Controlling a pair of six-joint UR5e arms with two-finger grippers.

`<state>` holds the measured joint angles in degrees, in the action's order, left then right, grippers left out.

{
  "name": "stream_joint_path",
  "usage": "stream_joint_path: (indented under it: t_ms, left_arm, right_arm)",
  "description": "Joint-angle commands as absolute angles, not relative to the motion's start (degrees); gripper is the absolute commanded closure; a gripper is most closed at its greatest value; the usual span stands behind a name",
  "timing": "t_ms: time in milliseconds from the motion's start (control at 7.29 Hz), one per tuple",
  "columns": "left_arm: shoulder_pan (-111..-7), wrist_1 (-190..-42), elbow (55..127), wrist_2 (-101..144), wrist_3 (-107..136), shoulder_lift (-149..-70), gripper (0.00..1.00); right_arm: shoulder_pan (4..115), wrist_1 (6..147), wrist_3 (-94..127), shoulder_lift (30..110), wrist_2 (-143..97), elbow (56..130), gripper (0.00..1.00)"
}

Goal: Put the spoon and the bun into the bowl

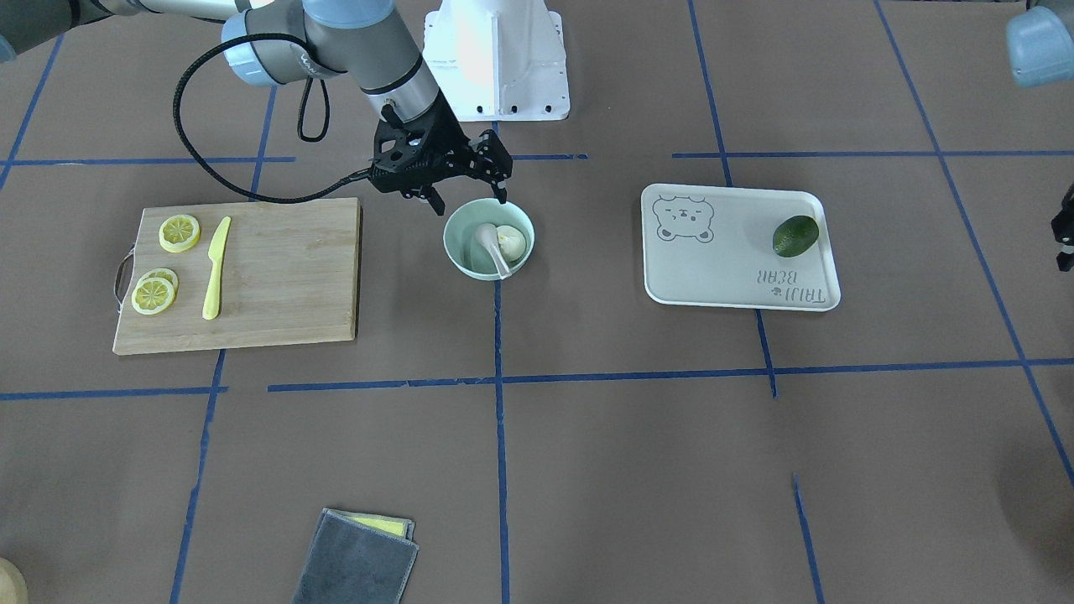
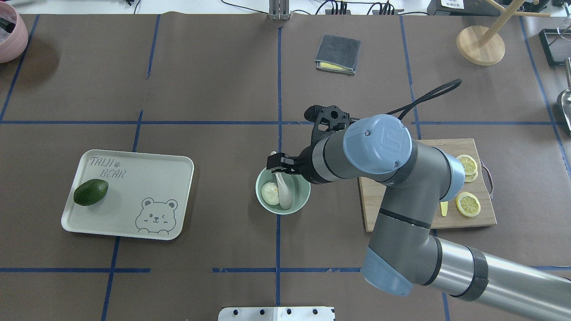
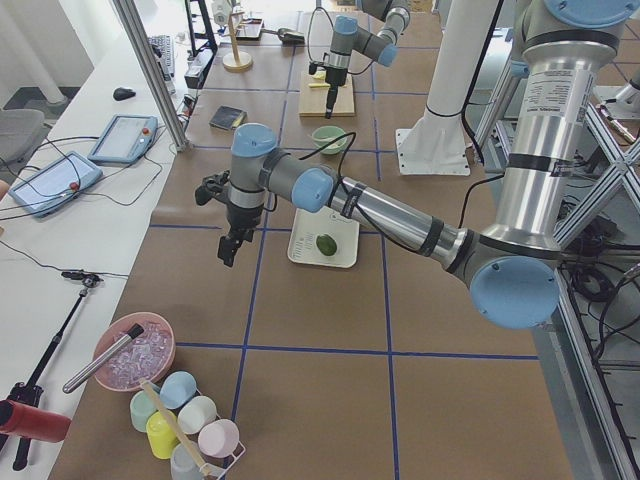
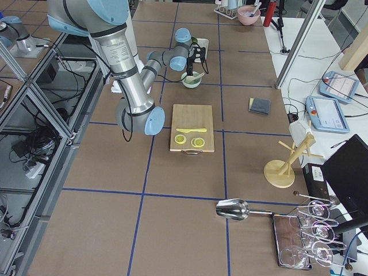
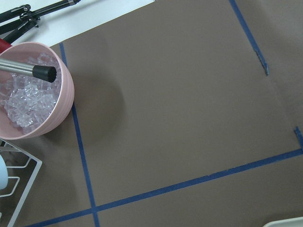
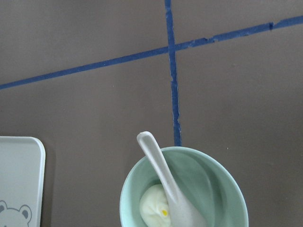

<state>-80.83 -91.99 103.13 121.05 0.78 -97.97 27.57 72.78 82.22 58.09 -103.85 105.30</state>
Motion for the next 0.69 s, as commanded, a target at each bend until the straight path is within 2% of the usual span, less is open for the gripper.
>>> stream_joint_path:
  t_ms: [0, 274, 548]
  left_arm:
    - [-86.9, -91.1, 97.7, 122.9, -7.9, -97.8, 0.00]
    - [-91.3, -82.6, 96.5, 123.8, -10.3, -97.9, 0.00]
    - [-91.8, -76.2, 95.5, 131.1, -10.2, -97.7, 0.00]
  right_arm:
    - [32.6, 77.3, 78.1, 59.1, -106.6, 107.4, 0.00]
    - [40.6, 87.9, 63.5, 63.4, -112.3, 113.4, 0.00]
    - [53.6, 89.4, 48.2, 70.4, -123.4, 114.0, 0.00]
